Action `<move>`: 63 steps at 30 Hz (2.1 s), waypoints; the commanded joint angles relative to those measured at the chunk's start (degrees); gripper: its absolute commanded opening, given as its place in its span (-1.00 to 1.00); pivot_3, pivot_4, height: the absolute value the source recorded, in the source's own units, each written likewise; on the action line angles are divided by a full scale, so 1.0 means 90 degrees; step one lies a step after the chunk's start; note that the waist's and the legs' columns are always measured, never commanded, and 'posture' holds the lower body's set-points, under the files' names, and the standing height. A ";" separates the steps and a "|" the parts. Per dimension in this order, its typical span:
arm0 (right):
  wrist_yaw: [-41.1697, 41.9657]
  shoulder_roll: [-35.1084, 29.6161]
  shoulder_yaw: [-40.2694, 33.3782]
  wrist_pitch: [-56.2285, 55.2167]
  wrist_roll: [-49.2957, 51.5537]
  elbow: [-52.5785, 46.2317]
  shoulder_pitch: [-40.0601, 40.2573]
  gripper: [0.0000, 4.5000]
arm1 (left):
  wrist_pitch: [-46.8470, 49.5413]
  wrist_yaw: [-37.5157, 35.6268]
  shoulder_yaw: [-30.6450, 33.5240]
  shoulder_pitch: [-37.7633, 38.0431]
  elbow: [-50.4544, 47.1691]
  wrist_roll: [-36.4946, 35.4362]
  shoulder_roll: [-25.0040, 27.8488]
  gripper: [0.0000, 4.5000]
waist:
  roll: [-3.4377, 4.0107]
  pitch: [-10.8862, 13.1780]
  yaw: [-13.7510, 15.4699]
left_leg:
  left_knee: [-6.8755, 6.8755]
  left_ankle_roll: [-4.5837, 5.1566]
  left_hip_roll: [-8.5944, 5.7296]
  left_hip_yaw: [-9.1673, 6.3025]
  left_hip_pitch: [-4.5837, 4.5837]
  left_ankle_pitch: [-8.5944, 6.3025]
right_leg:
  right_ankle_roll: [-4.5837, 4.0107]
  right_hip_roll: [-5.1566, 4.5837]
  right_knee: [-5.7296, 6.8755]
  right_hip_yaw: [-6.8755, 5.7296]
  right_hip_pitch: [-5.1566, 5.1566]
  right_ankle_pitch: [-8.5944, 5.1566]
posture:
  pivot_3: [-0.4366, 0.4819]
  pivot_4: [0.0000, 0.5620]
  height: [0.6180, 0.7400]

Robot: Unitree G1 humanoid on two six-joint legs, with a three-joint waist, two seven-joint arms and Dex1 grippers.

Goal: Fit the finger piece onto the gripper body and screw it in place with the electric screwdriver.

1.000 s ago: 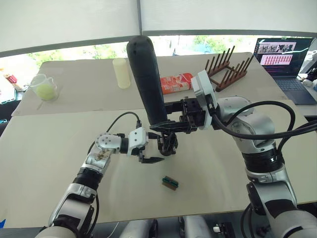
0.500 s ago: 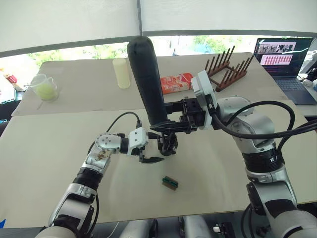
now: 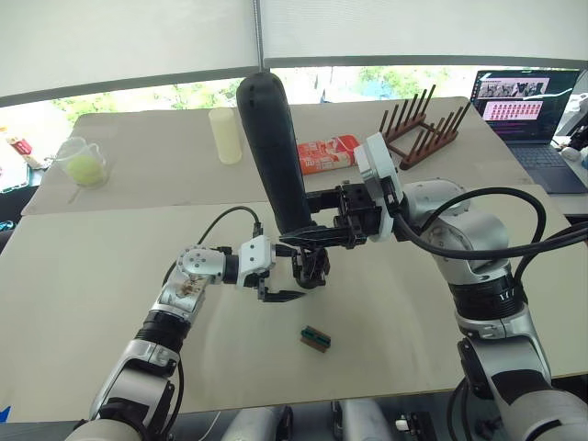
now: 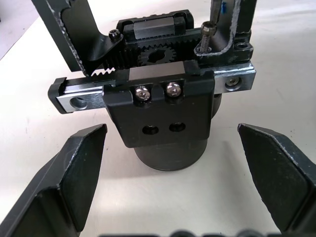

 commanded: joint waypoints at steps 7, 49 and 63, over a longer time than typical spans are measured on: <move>0.0129 -0.0036 -0.0081 -0.0205 -0.0035 0.0096 -0.0128 -0.16 | -0.0106 0.0072 0.0009 -0.0032 -0.0144 -0.0052 -0.0030 1.00 | 0.0000 0.0000 0.0000 | 0.0000 0.0000 0.0000 0.0000 0.0000 0.0000 | 0.0000 0.0000 0.0000 0.0000 0.0000 0.0000 | -0.05 -0.47 1.00; -0.0156 -0.0091 -0.0439 0.0438 0.0473 -0.0172 -0.0544 -0.16 | -0.0262 0.0282 -0.0091 -0.0294 0.0478 0.0022 -0.0486 1.00 | -0.0001 0.0000 -0.0002 | 0.0001 0.0000 0.0000 0.0000 -0.0004 0.0000 | 0.0000 -0.0025 0.0002 0.0000 -0.0003 0.0000 | -0.05 -0.47 1.00; -0.0398 -0.0003 -0.0305 0.0315 0.0432 -0.0182 -0.0208 -0.16 | -0.0283 0.0298 -0.0077 -0.0312 0.0476 0.0041 -0.0436 1.00 | -0.0001 -0.0001 -0.0004 | 0.0001 0.0000 -0.0001 0.0000 -0.0004 0.0000 | 0.0000 -0.0025 0.0002 0.0000 -0.0004 0.0000 | -0.05 -0.47 1.00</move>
